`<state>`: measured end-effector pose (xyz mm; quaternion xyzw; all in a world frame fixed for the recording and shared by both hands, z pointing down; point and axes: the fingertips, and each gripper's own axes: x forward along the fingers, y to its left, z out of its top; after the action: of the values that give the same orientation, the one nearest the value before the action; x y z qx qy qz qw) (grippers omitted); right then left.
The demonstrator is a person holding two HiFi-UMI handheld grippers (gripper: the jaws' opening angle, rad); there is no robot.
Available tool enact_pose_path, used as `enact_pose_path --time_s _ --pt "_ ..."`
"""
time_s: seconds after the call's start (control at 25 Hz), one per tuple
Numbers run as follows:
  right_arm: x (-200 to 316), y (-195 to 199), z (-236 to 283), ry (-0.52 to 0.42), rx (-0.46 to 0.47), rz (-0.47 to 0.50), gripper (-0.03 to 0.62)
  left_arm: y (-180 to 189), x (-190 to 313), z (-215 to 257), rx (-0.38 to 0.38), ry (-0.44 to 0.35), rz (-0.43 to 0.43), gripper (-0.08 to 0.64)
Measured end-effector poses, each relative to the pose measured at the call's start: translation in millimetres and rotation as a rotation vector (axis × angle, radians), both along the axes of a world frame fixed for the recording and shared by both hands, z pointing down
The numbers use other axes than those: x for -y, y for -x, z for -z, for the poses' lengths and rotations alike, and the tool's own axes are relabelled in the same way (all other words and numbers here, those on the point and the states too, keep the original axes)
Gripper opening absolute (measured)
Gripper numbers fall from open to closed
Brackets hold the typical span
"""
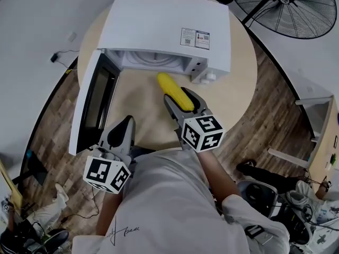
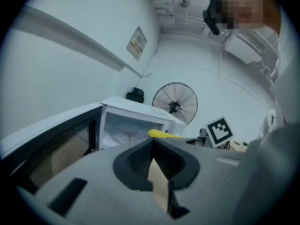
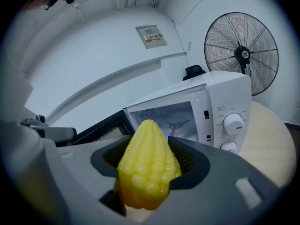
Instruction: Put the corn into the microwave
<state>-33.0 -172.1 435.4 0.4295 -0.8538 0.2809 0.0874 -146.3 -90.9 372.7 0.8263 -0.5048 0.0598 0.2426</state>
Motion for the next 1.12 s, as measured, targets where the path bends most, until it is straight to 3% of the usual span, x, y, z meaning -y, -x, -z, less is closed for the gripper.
enact_pose_path --time_s 1.12 --pt "42.6 20.8 -34.1 0.016 -0.059 -0.02 0.261 26.6 -6.7 -12.8 -0.026 0.05 0.033 -0.009"
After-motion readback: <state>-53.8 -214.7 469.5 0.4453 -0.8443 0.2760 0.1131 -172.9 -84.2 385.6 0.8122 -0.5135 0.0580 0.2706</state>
